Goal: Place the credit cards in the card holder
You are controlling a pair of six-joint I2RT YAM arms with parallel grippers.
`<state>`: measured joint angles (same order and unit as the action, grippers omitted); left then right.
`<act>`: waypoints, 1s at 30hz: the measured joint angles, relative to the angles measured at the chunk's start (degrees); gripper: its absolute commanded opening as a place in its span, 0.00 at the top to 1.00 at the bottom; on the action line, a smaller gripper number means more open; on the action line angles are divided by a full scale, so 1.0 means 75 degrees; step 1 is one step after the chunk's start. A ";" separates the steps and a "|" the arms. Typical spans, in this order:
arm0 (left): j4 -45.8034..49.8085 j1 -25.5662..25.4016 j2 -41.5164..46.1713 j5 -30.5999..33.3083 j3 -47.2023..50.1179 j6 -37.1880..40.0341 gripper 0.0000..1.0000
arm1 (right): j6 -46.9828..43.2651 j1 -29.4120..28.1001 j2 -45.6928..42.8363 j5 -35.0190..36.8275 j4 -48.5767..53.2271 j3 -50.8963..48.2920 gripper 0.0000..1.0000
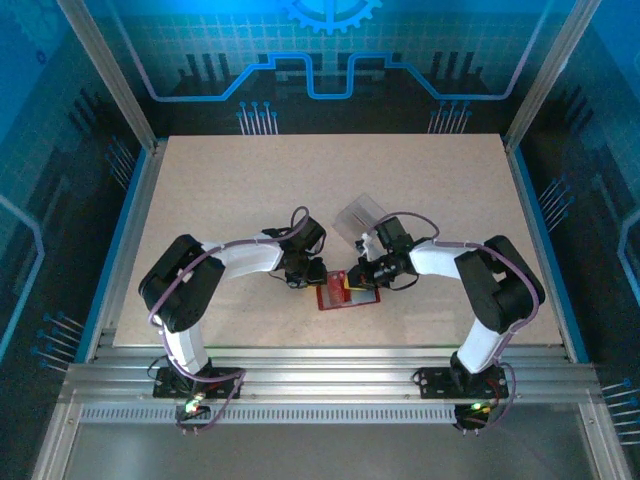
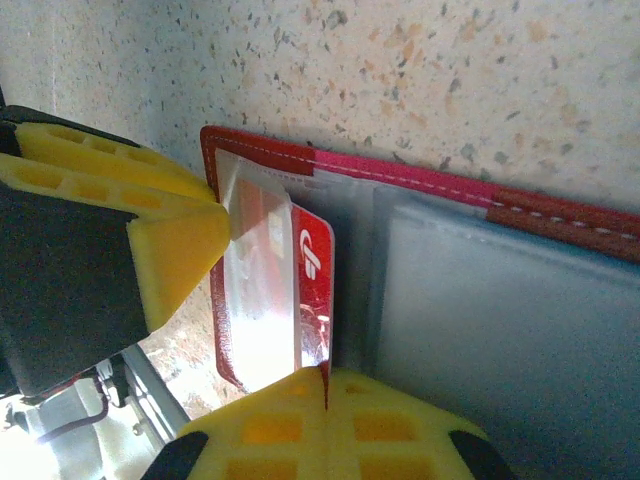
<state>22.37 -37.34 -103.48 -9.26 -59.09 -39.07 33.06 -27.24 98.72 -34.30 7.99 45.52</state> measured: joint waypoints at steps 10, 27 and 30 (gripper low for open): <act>-0.0227 0.0000 0.0064 -0.0029 0.0143 -0.0169 0.75 | 0.0551 -0.0286 0.0000 0.0187 -0.0221 -0.0006 1.00; -0.0367 0.0000 0.0122 -0.0029 0.0245 -0.0201 0.74 | 0.1081 -0.0612 -0.0003 0.0600 -0.0318 -0.0020 0.92; -0.0370 0.0000 0.0128 -0.0029 0.0251 -0.0201 0.74 | 0.1052 -0.0632 -0.0035 0.0670 -0.0265 -0.0009 0.85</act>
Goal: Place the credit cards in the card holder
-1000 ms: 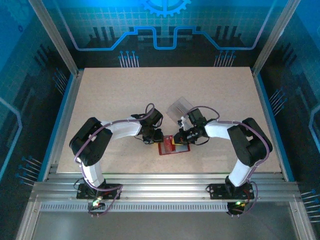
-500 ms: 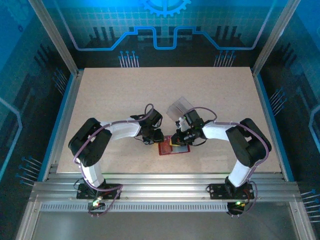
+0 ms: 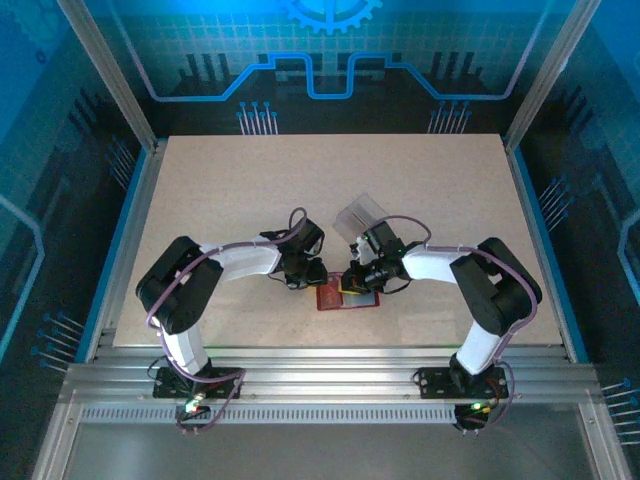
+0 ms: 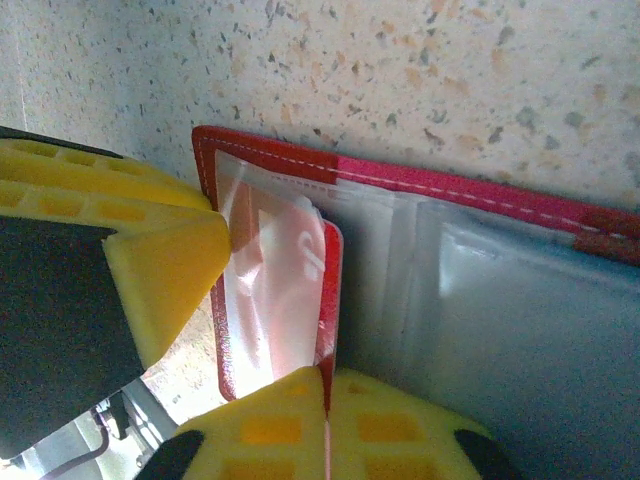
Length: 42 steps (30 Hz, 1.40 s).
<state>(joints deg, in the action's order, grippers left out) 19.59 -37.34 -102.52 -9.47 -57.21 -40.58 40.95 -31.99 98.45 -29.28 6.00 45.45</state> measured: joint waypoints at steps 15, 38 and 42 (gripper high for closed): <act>-0.0070 -0.0009 -0.0003 -0.0052 0.0000 0.0000 0.74 | -0.0152 -0.0152 -0.0192 0.0079 0.0458 0.0143 0.62; -0.0117 -0.0017 -0.0023 -0.0061 0.0000 0.0000 0.74 | -0.0871 -0.0641 -0.0586 0.1306 0.2294 0.1154 0.47; -0.0117 -0.0017 -0.0023 -0.0061 0.0000 0.0000 0.74 | -0.0868 -0.0667 -0.0580 0.1309 0.2288 0.1154 0.48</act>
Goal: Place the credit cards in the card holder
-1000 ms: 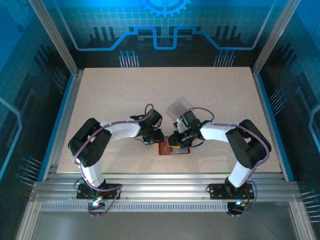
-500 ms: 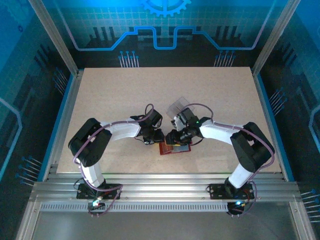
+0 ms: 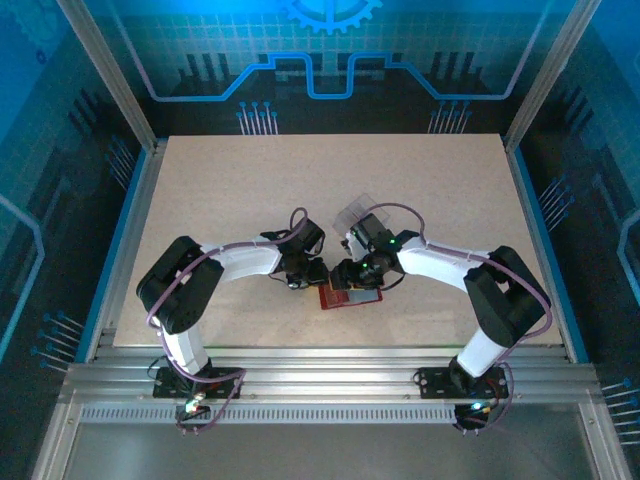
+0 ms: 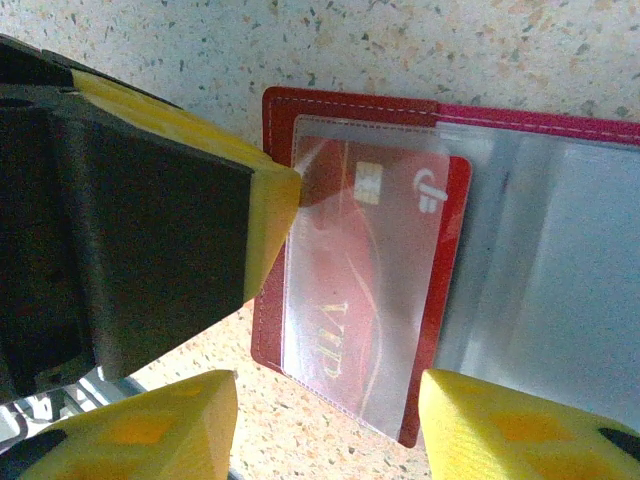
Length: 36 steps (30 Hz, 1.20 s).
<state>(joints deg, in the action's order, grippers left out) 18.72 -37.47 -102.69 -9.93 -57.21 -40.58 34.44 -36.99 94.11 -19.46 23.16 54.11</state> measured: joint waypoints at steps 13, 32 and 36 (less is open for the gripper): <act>-0.0201 -0.0035 0.0160 -0.0338 0.0152 0.0000 0.72 | -0.0565 -0.0210 -0.0085 0.0592 0.0731 0.0574 0.44; -0.0143 -0.0041 0.1067 -0.0662 0.0309 -0.0163 0.74 | -0.1588 0.0688 -0.0460 0.1585 0.1851 0.0901 0.60; -0.0152 -0.0087 0.1026 -0.0685 0.0399 -0.0201 0.74 | -0.1714 0.0685 -0.0128 0.1807 0.1990 0.1186 0.62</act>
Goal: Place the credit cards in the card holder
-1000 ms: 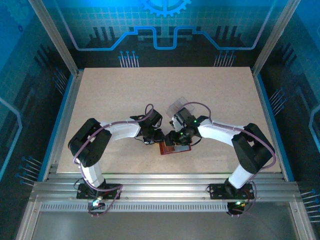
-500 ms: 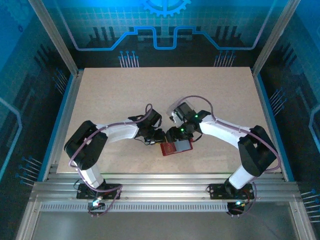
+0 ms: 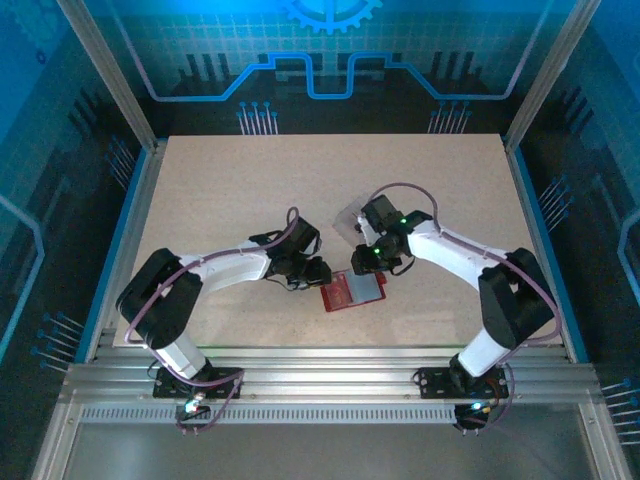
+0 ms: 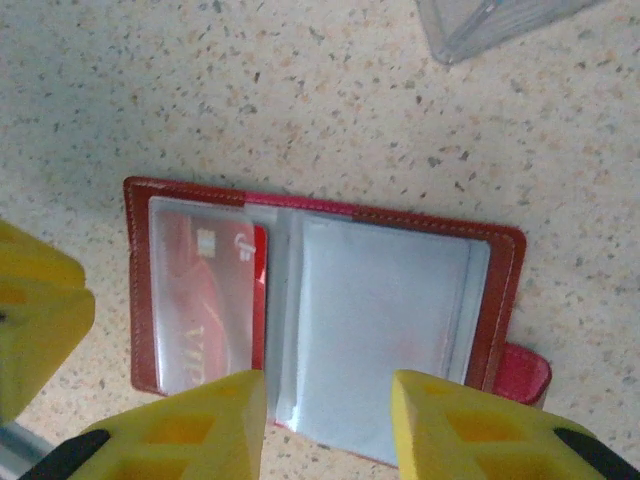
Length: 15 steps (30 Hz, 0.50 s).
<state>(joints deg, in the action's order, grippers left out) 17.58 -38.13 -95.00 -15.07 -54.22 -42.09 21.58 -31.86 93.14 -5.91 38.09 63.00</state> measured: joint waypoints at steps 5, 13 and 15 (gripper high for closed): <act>-0.0052 -0.0070 -0.0216 -0.0061 0.0003 0.0000 0.74 | -0.0184 -0.0140 0.0513 0.0402 0.0210 0.0472 0.64; -0.0047 -0.0070 -0.0498 -0.0052 0.0006 0.0003 0.75 | -0.0350 -0.0356 0.1265 0.1040 0.0358 0.0717 0.66; -0.0047 -0.0070 -0.0548 -0.0050 0.0009 0.0003 0.75 | -0.0353 -0.0361 0.1349 0.1192 0.0405 0.0717 0.66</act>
<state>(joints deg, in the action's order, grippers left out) 17.23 -38.65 -99.11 -15.44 -54.15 -42.06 18.94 -34.57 103.26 3.03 41.12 68.38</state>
